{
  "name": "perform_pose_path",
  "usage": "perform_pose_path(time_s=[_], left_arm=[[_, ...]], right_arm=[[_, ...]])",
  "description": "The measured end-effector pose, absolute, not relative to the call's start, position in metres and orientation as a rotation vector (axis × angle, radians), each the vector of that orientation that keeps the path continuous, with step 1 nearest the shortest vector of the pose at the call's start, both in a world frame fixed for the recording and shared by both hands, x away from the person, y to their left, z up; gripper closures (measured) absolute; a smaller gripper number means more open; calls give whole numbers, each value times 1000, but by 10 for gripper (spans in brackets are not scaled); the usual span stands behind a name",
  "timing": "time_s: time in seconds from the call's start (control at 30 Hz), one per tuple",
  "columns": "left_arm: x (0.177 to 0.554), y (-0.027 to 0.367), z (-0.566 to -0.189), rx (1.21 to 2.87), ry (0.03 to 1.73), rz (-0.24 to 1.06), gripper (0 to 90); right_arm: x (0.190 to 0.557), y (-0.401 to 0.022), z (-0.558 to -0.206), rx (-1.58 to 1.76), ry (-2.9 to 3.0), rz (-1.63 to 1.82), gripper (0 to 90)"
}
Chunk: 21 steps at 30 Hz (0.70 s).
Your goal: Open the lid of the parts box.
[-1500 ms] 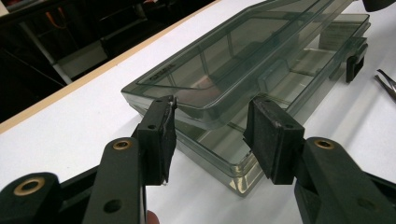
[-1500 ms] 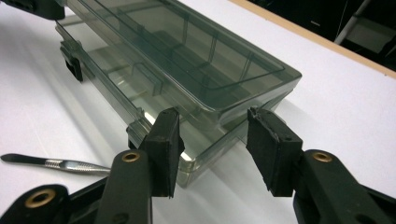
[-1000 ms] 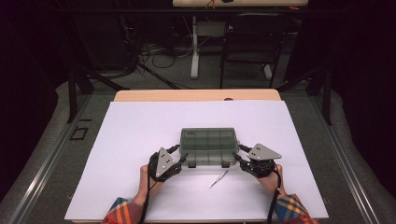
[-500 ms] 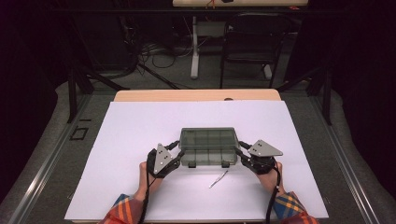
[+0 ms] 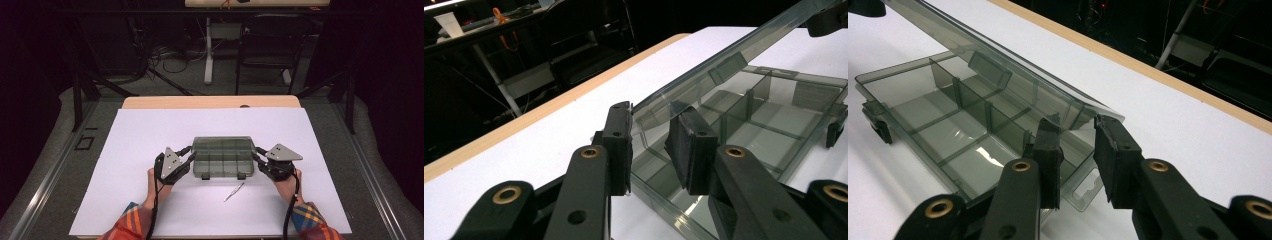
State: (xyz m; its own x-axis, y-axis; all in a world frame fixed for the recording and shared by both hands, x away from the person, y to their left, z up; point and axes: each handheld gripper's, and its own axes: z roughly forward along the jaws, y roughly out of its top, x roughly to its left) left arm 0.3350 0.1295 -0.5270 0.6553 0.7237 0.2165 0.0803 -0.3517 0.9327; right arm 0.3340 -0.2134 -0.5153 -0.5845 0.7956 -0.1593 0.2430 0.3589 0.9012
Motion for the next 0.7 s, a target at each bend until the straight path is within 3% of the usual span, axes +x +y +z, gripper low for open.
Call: perform_pose_path(time_s=[0.7], left_arm=[[357, 131, -509, 1834, 648, 732, 741]], right_arm=[[353, -211, -501, 946, 2014, 1186, 752]])
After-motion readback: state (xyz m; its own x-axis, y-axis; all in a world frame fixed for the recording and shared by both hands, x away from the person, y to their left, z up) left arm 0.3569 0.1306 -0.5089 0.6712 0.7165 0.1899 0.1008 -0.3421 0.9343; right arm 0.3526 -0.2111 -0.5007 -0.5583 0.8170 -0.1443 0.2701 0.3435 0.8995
